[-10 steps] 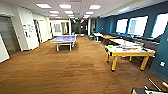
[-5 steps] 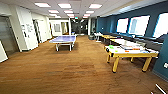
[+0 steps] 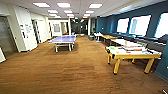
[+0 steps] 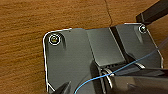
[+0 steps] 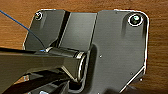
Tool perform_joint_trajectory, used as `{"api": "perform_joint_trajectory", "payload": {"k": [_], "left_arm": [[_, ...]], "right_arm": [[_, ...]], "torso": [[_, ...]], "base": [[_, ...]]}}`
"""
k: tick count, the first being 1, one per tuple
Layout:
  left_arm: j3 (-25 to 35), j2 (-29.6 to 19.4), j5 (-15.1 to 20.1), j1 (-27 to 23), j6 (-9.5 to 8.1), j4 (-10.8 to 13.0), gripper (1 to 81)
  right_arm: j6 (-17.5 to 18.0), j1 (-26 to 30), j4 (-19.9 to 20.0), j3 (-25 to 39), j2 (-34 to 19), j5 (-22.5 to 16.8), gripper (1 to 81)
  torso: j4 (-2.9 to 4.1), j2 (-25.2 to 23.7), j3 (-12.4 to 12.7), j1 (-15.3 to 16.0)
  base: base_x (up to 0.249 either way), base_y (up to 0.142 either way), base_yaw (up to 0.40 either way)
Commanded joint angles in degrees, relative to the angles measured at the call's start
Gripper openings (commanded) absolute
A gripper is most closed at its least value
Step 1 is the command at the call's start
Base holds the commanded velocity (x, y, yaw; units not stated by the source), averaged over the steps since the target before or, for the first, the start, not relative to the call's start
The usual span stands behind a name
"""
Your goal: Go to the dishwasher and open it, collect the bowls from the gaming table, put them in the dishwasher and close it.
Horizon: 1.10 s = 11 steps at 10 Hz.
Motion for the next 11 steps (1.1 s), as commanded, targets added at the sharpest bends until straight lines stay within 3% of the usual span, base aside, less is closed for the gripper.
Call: {"api": "perform_joint_trajectory", "payload": {"k": [1,11], "left_arm": [[-0.1,-0.2,2.3,-3.0,-0.11,-0.3,81.1],[-0.1,-0.1,2.4,-3.0,-0.11,-0.2,81.1]], "right_arm": [[-0.1,2.5,0.1,-0.1,0.2,-2.6,81.1],[-0.2,2.4,0.0,0.0,0.1,-2.6,81.1]], "torso": [[0.00,0.0,0.0,0.0],[0.00,0.0,0.0,0.0]], "base": [[0.185,0.000,0.000],[0.185,0.000,0.000]]}}
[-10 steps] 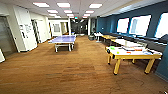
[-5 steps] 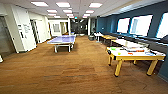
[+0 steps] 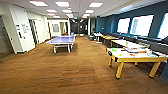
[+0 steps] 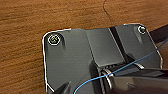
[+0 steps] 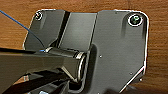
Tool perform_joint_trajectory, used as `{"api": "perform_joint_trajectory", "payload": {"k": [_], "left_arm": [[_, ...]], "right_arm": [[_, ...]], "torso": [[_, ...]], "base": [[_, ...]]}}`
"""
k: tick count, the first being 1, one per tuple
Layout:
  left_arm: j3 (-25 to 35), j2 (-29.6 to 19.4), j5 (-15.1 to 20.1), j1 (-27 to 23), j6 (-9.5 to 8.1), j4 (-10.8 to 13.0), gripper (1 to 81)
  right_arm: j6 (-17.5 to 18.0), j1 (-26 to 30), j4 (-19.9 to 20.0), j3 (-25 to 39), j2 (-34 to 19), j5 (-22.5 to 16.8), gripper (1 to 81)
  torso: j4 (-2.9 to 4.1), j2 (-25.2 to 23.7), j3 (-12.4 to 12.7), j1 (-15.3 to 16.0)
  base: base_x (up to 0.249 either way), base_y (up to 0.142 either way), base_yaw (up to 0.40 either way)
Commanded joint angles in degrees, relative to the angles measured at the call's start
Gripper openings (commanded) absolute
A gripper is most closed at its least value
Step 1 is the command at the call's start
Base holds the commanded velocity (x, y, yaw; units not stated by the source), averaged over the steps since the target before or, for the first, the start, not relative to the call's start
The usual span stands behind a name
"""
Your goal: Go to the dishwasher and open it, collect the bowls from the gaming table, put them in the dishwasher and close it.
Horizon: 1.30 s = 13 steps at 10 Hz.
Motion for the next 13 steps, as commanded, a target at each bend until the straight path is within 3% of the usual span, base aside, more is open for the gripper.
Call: {"api": "perform_joint_trajectory", "payload": {"k": [1,13], "left_arm": [[-0.2,-0.3,2.4,-2.9,-0.11,-0.3,81.1],[-0.2,0.0,2.4,-2.9,-0.11,-0.3,81.1]], "right_arm": [[-0.2,2.4,0.0,0.1,0.2,-2.6,81.1],[-0.2,2.4,-0.1,0.2,0.1,-2.6,81.1]], "torso": [[0.00,0.0,0.0,0.0],[0.00,0.0,0.0,0.0]], "base": [[0.185,0.000,0.000],[0.185,0.000,0.000]]}}
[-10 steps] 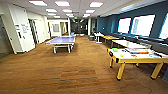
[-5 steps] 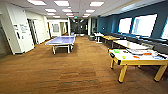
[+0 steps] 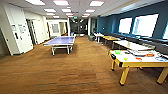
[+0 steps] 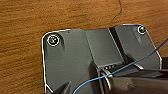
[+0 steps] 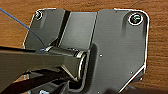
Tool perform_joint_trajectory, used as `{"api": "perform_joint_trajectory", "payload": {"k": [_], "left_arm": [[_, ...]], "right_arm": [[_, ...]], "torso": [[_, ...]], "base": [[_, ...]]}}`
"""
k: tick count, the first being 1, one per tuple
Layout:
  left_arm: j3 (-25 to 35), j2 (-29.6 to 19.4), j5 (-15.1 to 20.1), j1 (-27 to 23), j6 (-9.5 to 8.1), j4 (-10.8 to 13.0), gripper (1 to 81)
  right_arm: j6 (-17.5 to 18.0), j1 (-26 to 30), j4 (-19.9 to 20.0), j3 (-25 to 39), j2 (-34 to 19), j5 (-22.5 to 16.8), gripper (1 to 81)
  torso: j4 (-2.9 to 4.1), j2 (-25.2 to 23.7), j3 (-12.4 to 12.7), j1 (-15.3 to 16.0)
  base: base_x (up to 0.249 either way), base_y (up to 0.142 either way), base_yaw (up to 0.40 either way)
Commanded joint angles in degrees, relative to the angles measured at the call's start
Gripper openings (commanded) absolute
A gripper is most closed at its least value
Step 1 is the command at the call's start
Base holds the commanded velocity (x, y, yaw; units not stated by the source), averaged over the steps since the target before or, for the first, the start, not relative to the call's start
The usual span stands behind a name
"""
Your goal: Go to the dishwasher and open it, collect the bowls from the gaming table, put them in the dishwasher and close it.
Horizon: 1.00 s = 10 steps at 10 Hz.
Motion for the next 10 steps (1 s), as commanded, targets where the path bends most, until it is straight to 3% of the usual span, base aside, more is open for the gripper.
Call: {"api": "perform_joint_trajectory", "payload": {"k": [1,10], "left_arm": [[-0.2,-0.3,2.4,-2.8,-0.11,-0.3,81.1],[-0.2,0.0,2.4,-2.6,-0.11,-0.2,81.1]], "right_arm": [[-0.2,2.6,-0.1,0.1,0.2,-2.6,81.1],[-0.2,2.5,0.0,0.2,0.4,-2.6,81.1]], "torso": [[0.00,0.0,0.0,0.0],[0.00,0.0,0.0,0.0]], "base": [[0.185,0.000,0.000],[0.185,0.000,0.000]]}}
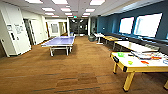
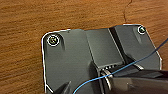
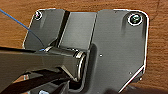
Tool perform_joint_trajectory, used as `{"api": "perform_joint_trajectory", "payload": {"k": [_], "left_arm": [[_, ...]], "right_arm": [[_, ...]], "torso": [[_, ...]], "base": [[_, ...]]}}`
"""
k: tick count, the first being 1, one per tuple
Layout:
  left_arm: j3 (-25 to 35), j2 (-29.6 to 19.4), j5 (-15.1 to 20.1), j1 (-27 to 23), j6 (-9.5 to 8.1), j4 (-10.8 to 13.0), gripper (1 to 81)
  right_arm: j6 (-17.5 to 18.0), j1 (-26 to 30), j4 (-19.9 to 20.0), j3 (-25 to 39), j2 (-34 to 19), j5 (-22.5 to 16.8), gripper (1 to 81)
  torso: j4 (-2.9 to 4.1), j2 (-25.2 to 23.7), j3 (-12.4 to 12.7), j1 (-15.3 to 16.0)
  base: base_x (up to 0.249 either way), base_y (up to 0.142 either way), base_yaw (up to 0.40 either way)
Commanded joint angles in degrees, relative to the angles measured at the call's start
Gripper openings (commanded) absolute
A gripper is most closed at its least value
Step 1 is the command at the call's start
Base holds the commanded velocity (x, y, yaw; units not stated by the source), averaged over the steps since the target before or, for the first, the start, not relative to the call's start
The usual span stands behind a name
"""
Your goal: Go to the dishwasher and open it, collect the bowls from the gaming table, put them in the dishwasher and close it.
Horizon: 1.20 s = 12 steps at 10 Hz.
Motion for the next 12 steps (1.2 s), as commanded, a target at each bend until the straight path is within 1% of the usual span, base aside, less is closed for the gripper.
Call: {"api": "perform_joint_trajectory", "payload": {"k": [1,7,8,12], "left_arm": [[-0.1,0.0,2.4,-2.8,-0.11,-0.2,81.1],[-0.1,0.1,2.4,-2.6,-0.11,-0.2,81.1],[-0.1,0.1,2.4,-2.8,-0.11,-0.2,81.1],[-0.1,0.0,2.4,-2.8,-0.11,-0.2,81.1]], "right_arm": [[-0.2,2.5,0.0,0.2,0.3,-2.6,81.1],[-0.1,2.3,0.0,0.2,0.4,-2.6,81.1],[-0.1,2.3,0.0,0.2,0.4,-2.6,81.1],[-0.2,2.3,-0.1,0.2,0.6,-2.6,81.1]], "torso": [[0.00,0.0,0.0,0.0],[0.00,0.0,0.0,0.0],[0.00,0.0,0.0,0.0],[0.00,0.0,0.0,0.0]], "base": [[0.185,0.000,0.000],[0.179,0.000,0.000],[0.089,0.000,0.000],[0.000,0.000,0.000]]}}
